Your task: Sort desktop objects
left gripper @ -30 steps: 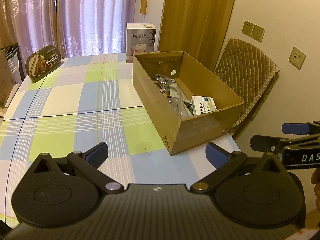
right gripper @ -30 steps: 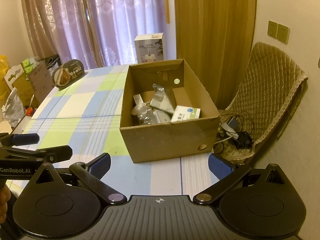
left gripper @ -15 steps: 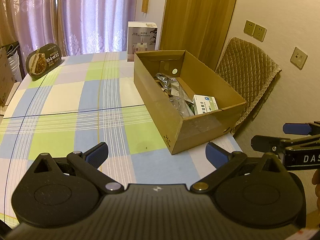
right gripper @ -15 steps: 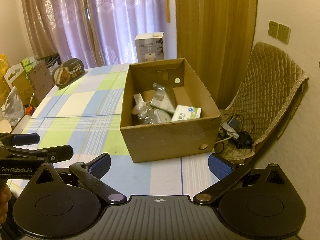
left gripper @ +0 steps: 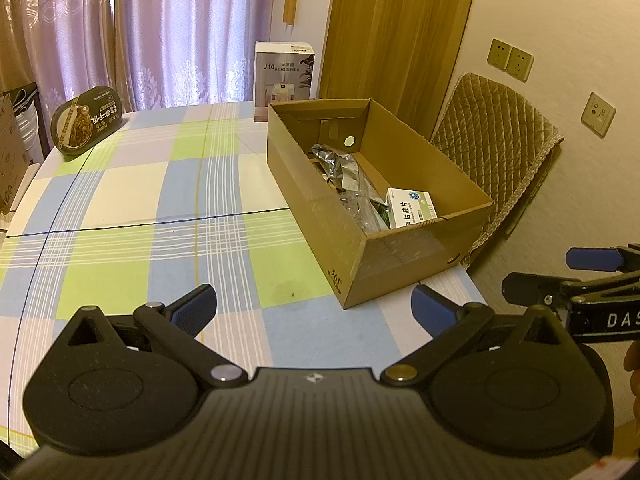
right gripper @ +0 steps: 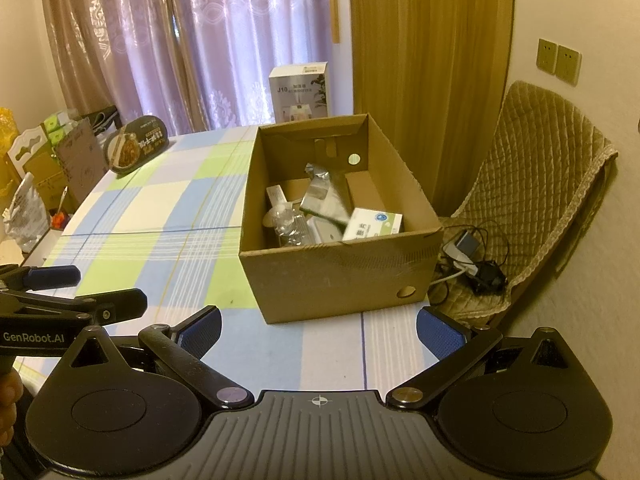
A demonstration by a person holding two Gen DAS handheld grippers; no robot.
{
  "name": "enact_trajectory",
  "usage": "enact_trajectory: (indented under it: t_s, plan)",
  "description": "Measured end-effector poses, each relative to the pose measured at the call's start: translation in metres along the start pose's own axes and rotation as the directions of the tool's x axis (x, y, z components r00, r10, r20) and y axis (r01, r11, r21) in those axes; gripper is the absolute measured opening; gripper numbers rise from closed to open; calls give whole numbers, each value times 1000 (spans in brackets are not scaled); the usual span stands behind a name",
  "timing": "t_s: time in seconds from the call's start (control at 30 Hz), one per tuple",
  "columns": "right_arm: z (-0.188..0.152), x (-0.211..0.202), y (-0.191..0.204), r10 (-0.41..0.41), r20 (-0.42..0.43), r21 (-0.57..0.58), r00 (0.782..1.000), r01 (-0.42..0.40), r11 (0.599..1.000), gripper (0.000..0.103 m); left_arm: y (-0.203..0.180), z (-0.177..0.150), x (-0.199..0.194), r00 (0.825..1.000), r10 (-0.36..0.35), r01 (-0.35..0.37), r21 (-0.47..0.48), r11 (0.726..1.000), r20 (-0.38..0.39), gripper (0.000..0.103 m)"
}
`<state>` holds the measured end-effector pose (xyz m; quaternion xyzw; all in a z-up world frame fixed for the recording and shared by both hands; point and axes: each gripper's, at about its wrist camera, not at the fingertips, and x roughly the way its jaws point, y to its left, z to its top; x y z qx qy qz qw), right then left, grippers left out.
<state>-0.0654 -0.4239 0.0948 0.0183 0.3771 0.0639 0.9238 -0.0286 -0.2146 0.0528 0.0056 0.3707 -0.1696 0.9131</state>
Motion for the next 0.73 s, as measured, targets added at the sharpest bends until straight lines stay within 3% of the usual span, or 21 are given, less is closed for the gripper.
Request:
enact_trajectory:
  t_s: [0.73]
  plan:
    - [3,0,-2,-4,-3,0,1000,4,1000,101,-2,3,3,1000,-10,10,-12,1000,1,102]
